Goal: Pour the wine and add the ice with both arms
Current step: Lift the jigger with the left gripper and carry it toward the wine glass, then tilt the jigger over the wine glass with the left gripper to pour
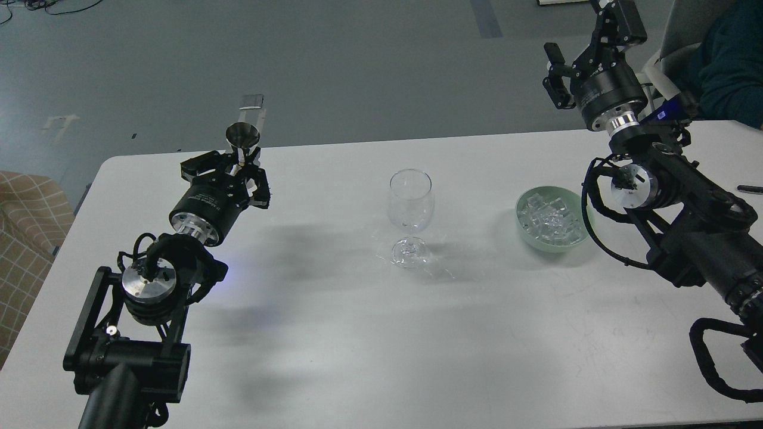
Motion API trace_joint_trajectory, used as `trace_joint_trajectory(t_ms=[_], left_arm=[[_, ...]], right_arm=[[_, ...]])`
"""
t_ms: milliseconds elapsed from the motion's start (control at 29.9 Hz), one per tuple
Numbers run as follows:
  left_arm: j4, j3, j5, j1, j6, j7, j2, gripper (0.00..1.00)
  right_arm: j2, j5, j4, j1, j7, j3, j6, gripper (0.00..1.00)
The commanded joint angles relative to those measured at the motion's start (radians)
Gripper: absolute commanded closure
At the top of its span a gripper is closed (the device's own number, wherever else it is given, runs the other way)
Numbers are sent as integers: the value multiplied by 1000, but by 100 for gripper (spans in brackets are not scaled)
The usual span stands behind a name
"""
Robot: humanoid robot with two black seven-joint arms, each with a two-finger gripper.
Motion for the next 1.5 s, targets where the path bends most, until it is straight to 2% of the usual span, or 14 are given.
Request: trace_joint_trajectory(t_ms=[0,334,602,802,1170,1404,1471], left_arm=[[-44,26,0,-12,45,2,-14,98],[-171,137,3,-38,209,15,-17,97],[-185,225,11,-87,277,-2,-17,97],[-185,289,101,-109,285,-1,-17,97],[-187,326,136,-112,309,-4,-17,97],[-191,328,195,-113,337,1,-17,97],[-196,370,215,-126,360,-1,-17,97]], right_arm=[[3,0,1,-1,0,-2,0,0],[3,0,1,-7,0,-2,0,0],[3,0,6,-15,0,-2,0,0],[3,0,6,-16,-2,-2,0,0],[3,0,6,-22,0,-2,0,0],[3,0,6,-25,-2,-2,0,0],[3,0,7,-30,0,-2,0,0]])
